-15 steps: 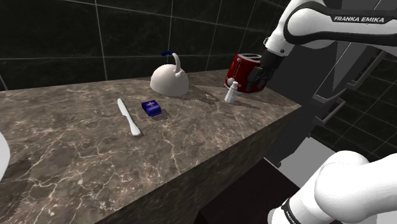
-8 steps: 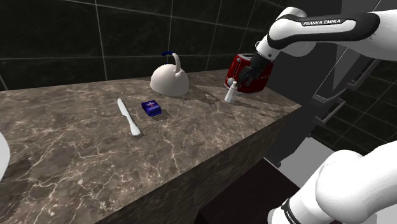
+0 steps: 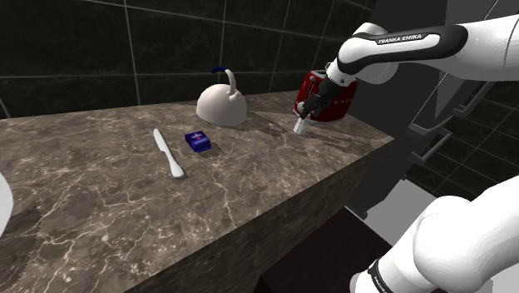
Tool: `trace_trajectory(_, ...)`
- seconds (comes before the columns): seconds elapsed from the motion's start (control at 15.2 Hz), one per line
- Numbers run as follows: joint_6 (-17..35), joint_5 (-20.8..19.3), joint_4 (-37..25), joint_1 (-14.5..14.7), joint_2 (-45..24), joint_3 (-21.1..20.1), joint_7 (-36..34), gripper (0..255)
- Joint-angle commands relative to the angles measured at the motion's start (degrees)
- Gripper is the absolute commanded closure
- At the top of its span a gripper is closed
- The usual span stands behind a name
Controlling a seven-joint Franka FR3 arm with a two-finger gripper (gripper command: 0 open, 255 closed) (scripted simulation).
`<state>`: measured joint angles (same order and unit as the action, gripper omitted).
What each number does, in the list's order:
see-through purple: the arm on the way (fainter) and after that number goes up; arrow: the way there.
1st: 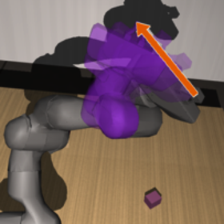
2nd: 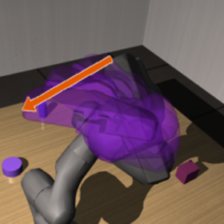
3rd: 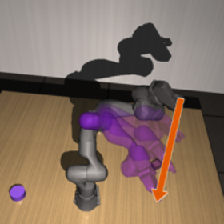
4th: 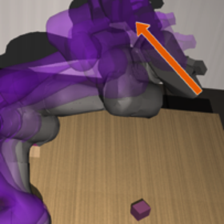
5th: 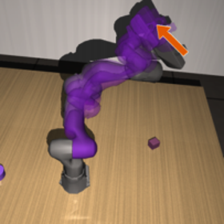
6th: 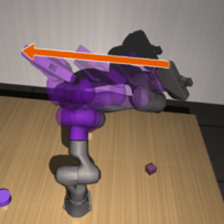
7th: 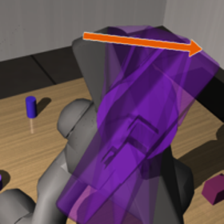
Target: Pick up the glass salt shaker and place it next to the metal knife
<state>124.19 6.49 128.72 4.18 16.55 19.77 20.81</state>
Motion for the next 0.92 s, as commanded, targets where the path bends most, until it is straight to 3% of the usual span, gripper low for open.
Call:
trace_trajectory(0.0, 1.1, 0.26, 0.59, 0.11, -0.51, 0.06, 0.22, 0)
trace_trajectory(0.46, 1.09, 0.25, 0.59, 0.1, -0.5, 0.06, 0.21, 0)
trace_trajectory(0.53, 1.09, 0.25, 0.59, 0.1, -0.5, 0.06, 0.21, 255)
trace_trajectory(0.86, 1.08, 0.25, 0.59, 0.1, -0.49, 0.05, 0.21, 255)
